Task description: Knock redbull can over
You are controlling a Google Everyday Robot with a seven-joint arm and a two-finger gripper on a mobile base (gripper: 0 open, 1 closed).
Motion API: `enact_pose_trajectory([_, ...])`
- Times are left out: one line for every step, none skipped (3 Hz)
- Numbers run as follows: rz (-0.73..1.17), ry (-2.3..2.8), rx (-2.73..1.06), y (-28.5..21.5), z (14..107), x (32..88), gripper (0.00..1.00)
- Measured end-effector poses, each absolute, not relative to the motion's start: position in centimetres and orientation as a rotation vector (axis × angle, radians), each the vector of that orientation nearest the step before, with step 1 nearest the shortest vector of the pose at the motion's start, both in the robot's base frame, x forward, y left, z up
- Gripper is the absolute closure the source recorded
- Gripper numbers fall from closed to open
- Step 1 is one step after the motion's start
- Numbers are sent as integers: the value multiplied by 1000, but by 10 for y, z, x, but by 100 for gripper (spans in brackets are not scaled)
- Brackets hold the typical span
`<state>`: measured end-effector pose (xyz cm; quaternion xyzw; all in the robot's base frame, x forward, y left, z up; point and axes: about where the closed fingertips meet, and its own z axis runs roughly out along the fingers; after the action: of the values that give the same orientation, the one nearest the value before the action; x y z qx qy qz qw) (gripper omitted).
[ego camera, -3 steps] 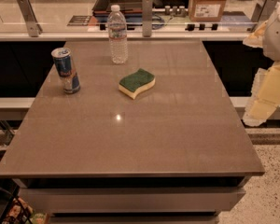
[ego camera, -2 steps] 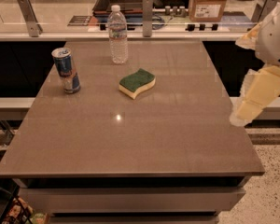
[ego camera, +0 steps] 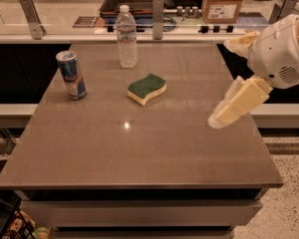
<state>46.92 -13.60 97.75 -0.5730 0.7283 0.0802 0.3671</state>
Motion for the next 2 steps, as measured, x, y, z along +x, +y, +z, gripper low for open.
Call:
enact_pose_trajectory([372,1711,-1426,-100,983,491,0])
enact_pose_trajectory([494,1634,-1421,-68,988,508,0])
